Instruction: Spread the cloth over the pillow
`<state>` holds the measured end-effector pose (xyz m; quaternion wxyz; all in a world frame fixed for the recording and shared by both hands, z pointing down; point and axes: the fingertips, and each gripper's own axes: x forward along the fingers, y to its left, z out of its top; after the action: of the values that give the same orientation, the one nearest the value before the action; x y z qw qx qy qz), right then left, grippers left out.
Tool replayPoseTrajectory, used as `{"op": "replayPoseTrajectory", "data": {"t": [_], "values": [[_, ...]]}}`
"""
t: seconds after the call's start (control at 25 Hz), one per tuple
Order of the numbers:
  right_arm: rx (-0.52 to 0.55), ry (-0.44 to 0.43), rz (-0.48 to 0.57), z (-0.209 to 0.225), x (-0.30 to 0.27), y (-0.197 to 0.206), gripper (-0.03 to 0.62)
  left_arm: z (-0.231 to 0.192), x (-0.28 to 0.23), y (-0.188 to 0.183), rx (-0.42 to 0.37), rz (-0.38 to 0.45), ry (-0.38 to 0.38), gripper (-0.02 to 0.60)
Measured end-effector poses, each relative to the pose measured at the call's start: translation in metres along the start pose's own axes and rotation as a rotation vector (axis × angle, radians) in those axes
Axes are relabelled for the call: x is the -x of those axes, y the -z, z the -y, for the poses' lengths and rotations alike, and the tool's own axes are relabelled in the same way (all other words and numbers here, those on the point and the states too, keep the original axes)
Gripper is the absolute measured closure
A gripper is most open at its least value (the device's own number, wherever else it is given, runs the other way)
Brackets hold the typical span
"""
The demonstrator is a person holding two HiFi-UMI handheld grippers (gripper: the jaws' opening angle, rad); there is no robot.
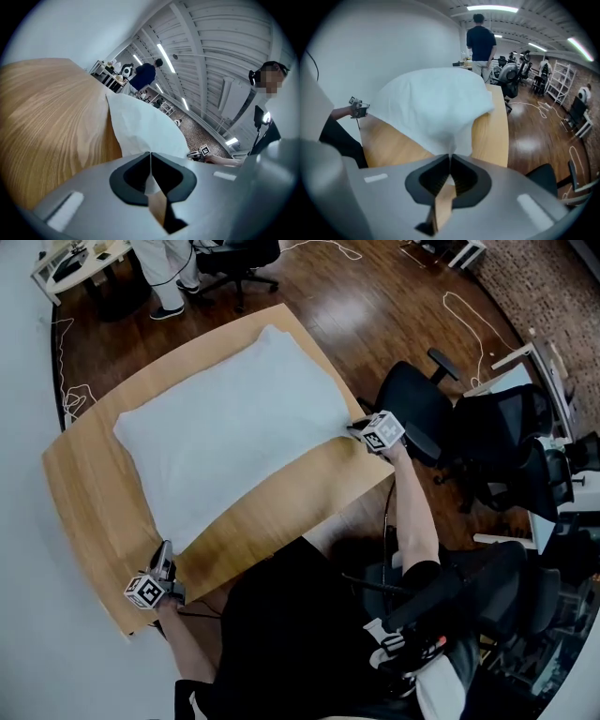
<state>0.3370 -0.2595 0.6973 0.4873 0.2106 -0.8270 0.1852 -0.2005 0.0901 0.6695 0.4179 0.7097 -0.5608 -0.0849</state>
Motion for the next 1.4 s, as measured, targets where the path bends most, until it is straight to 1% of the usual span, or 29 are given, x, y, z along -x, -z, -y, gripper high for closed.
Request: {"op": "replayPoseTrajectory", "data": {"t": [0.08,0.2,0.24,0.28,0.36,0.44,0.48,0.56,0.6,0.64,0.68,0.72,0.76,0.84,0.88,0.92,0.96,1.0,1.08,1.12,1.16,1.2,1.32,1.4], "values": [[0.022,0.009,0.001,-0.001,0.037,-0.015,0.588,0.015,0.006,-0.017,-0.037,0.024,0.023,0.569],[0.029,0.101,0.064,0.001,0.102,-0.042,0.588,0.042,0.013,-0.04,-0.108,0.06,0.048,0.569],[0.011,0.13,0.072,0.001,0.112,-0.04,0.588,0.044,0.012,-0.039,-0.115,0.055,0.044,0.569],[-0.013,0.146,0.058,0.0,0.111,-0.028,0.588,0.04,0.009,-0.031,-0.105,0.033,0.033,0.569],[-0.066,0.127,-0.027,0.001,0.071,0.014,0.588,0.015,-0.003,0.0,-0.035,-0.029,0.008,0.569],[-0.121,0.081,-0.099,0.005,0.014,0.057,0.588,-0.013,-0.014,0.032,0.065,-0.064,0.003,0.569],[-0.138,0.084,-0.109,0.005,-0.004,0.069,0.588,-0.024,-0.017,0.042,0.105,-0.076,0.003,0.569],[-0.144,0.131,-0.097,0.002,-0.019,0.07,0.585,-0.038,-0.014,0.049,0.143,-0.105,-0.012,0.566],[-0.149,0.147,-0.089,-0.001,-0.02,0.066,0.547,-0.041,-0.006,0.051,0.147,-0.118,-0.029,0.563],[-0.161,0.15,-0.087,-0.003,-0.018,0.063,0.432,-0.043,0.004,0.051,0.144,-0.128,-0.052,0.537],[-0.176,0.146,-0.094,-0.002,-0.014,0.064,0.333,-0.045,0.015,0.05,0.136,-0.13,-0.08,0.528],[-0.192,0.146,-0.108,0.002,-0.007,0.069,0.301,-0.049,0.027,0.046,0.128,-0.122,-0.115,0.528],[-0.209,0.155,-0.124,0.01,0.004,0.076,0.288,-0.055,0.041,0.04,0.126,-0.101,-0.153,0.528],[-0.245,0.21,-0.133,0.031,0.035,0.086,0.287,-0.066,0.066,0.014,0.141,-0.013,-0.216,0.528],[-0.26,0.245,-0.114,0.043,0.052,0.082,0.287,-0.07,0.075,-0.005,0.146,0.042,-0.231,0.528],[-0.273,0.273,-0.072,0.056,0.068,0.07,0.287,-0.073,0.078,-0.028,0.14,0.092,-0.232,0.528],[-0.289,0.285,-0.009,0.068,0.08,0.05,0.289,-0.074,0.073,-0.054,0.122,0.132,-0.221,0.528],[-0.307,0.279,0.075,0.079,0.088,0.024,0.294,-0.075,0.063,-0.08,0.096,0.161,-0.206,0.528],[-0.342,0.214,0.269,0.105,0.085,-0.035,0.304,-0.074,0.026,-0.133,0.045,0.186,-0.167,0.522],[-0.355,0.171,0.349,0.117,0.077,-0.063,0.313,-0.072,-0.001,-0.157,0.025,0.181,-0.13,0.515],[-0.362,0.126,0.405,0.125,0.068,-0.092,0.319,-0.071,-0.031,-0.179,0.003,0.165,-0.101,0.504],[-0.365,0.08,0.442,0.128,0.057,-0.122,0.322,-0.073,-0.059,-0.201,-0.019,0.142,-0.092,0.485],[-0.372,-0.038,0.495,0.139,0.013,-0.204,0.324,-0.082,-0.135,-0.254,-0.066,0.057,-0.109,0.435],[-0.38,-0.096,0.488,0.152,-0.019,-0.245,0.327,-0.087,-0.184,-0.277,-0.083,-0.003,-0.117,0.396]]}}
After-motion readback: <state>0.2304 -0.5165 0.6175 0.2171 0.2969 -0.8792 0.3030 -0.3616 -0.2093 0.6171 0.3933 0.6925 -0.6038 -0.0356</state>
